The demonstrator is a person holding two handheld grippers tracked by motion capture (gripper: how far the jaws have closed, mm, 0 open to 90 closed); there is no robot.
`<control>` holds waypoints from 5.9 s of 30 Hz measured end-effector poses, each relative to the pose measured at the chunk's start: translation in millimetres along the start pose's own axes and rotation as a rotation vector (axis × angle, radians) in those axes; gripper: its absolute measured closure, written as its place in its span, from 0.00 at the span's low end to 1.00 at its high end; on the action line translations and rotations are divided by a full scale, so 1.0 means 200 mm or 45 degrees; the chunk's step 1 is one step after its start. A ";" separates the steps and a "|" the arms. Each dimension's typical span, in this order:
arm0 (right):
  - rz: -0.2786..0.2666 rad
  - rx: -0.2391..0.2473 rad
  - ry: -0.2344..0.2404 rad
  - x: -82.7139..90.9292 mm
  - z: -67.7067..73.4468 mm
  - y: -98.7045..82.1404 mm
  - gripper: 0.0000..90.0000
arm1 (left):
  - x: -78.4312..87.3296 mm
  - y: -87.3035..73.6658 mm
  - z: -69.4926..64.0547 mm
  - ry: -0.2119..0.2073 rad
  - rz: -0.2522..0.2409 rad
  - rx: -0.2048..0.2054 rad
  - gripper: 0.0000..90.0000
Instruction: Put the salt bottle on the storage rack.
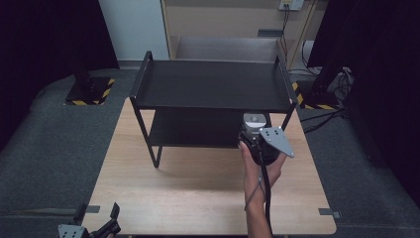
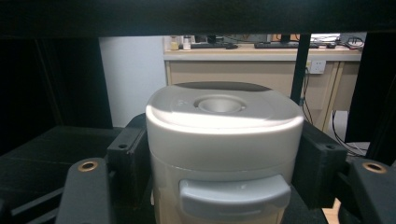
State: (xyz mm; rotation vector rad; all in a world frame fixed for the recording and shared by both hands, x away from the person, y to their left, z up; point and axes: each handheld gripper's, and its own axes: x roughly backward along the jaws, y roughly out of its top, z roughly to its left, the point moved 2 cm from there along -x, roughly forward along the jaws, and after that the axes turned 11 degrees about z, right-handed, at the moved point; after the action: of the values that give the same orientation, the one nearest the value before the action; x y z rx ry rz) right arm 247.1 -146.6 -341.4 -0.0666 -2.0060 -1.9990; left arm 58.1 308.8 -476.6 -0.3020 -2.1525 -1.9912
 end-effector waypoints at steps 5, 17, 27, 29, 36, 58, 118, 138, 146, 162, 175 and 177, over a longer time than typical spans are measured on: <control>0.006 0.001 -0.009 -0.04 -0.01 0.01 0.36 | -0.01 0.00 0.00 0.000 0.002 -0.002 0.04; 0.012 -0.001 -0.024 -0.13 0.02 0.01 0.36 | -0.01 0.01 0.01 0.011 0.005 0.002 0.04; 0.007 0.012 -0.054 -0.18 0.04 0.02 0.35 | -0.01 0.00 0.01 0.011 0.003 0.006 0.04; 0.005 0.011 -0.059 -0.19 0.05 0.02 0.35 | -0.01 0.00 0.01 0.011 0.003 0.006 0.04; 0.003 0.012 -0.063 -0.23 0.05 0.03 0.35 | -0.01 0.00 0.02 0.015 -0.001 0.014 0.04; -0.004 0.013 -0.060 -0.24 0.04 0.02 0.35 | 0.00 0.00 0.03 0.010 0.000 0.019 0.04; -0.113 -0.010 -0.037 0.18 0.13 -0.28 0.03 | 0.01 0.02 0.02 -0.002 -0.014 0.000 0.04; -0.052 -0.075 0.003 0.39 0.08 -0.71 0.05 | -0.03 0.01 -0.04 -0.004 -0.003 -0.046 0.03; -0.047 -0.051 0.000 0.44 0.01 -0.81 0.05 | -0.06 0.01 -0.05 -0.005 0.025 -0.069 0.03; -0.066 -0.121 -0.052 0.50 -0.13 -0.96 0.05 | -0.11 0.03 -0.05 -0.010 0.040 -0.091 0.04; -0.056 -0.099 -0.050 0.55 -0.20 -0.99 0.06 | -0.12 0.04 -0.03 0.015 0.036 -0.100 0.04; -0.050 -0.101 -0.047 0.55 -0.21 -1.00 0.06 | -0.12 0.04 -0.03 0.013 0.041 -0.097 0.04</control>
State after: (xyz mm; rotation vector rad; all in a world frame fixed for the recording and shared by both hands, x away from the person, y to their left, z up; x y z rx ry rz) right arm 100.0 -212.4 -508.4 -0.0826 -1.9643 -2.1166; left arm 83.1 302.8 -476.0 -0.3354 -2.0562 -2.0553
